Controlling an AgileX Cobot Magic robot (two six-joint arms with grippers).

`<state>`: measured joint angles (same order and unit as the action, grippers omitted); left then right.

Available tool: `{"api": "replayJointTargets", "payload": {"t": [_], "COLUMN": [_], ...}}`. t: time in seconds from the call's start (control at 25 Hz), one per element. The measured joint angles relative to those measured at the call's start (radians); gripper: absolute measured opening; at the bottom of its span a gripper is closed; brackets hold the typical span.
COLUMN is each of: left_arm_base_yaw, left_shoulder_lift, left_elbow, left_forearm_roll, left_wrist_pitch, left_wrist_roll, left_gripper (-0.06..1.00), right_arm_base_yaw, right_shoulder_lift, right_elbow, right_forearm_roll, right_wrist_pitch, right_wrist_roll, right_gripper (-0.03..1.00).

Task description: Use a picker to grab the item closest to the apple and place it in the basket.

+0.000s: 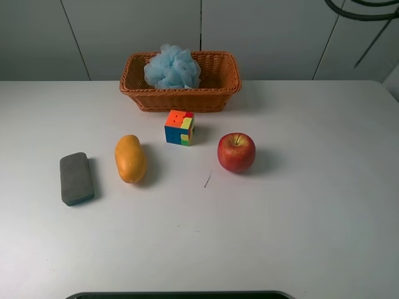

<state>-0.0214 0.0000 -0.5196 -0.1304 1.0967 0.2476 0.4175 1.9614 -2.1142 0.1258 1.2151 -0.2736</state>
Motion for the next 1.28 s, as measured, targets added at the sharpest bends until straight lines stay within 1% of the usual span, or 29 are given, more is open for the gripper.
{"api": "replayJointTargets", "payload": {"t": [0.16,0.28,0.56,0.84,1.04,1.12,1.16,1.28], "left_arm_base_yaw": [0.000,0.000,0.000,0.000,0.000,0.000,0.000,0.000], "left_shoulder_lift": [0.000,0.000,0.000,0.000,0.000,0.000,0.000,0.000], "left_elbow": [0.000,0.000,0.000,0.000,0.000,0.000,0.000,0.000], "left_forearm_roll": [0.000,0.000,0.000,0.000,0.000,0.000,0.000,0.000], "left_wrist_pitch": [0.000,0.000,0.000,0.000,0.000,0.000,0.000,0.000], "left_wrist_roll": [0.000,0.000,-0.002,-0.002,-0.002,-0.002,-0.002,-0.002], "left_gripper": [0.73,0.73,0.73,0.73,0.73,0.73,0.73,0.73], "right_arm_base_yaw": [0.000,0.000,0.000,0.000,0.000,-0.027,-0.054,-0.157], "right_shoulder_lift": [-0.165,-0.323,-0.725,-1.045,-1.277,-1.373,-1.422,-1.564], "right_elbow": [0.194,0.406,0.850,1.231,1.475,1.549,1.561,1.590], "right_forearm_roll": [-0.051,-0.079,-0.084,-0.084,-0.084,-0.075,-0.064,-0.023], "right_wrist_pitch": [0.000,0.005,0.011,0.009,0.009,0.013,0.000,-0.088], "right_wrist_roll": [0.047,0.064,0.092,0.116,0.130,0.130,0.132,0.148], "right_gripper": [0.70,0.70,0.70,0.70,0.70,0.70,0.70,0.70]}}
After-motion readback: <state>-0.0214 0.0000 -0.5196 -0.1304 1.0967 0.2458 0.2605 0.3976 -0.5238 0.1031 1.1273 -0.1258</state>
